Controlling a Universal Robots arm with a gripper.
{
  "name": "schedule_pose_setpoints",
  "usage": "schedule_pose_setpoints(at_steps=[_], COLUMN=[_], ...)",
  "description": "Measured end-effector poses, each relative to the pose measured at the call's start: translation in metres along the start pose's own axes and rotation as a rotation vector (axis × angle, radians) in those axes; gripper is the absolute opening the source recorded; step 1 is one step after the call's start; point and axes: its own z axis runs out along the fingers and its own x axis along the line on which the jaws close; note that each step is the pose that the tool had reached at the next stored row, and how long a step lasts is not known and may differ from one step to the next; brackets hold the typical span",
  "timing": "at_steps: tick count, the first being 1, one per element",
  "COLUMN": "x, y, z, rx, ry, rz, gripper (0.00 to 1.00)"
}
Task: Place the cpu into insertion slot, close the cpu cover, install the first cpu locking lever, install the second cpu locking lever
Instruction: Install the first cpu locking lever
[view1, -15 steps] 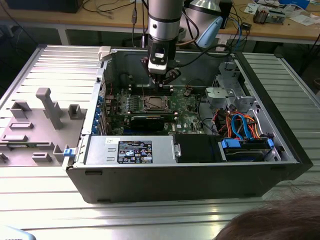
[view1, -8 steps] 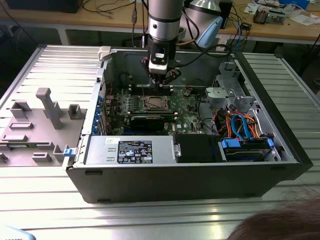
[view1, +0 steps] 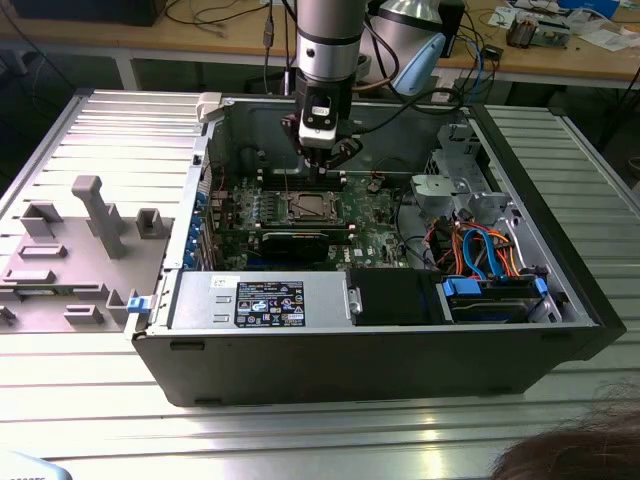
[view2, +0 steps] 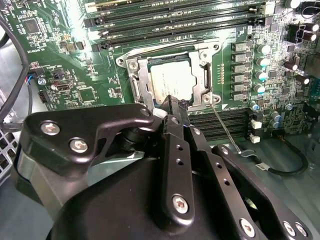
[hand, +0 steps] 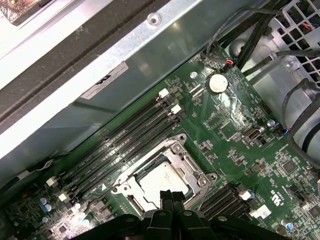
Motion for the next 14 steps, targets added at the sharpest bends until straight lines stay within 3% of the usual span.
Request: schedule_pose_setpoints(at_steps=[14], x=[0.0000], y=[0.0000], z=[0.0000], rx=[-0.0004], ry=[-0.0004], rz=[-0.038], gripper=[0.11])
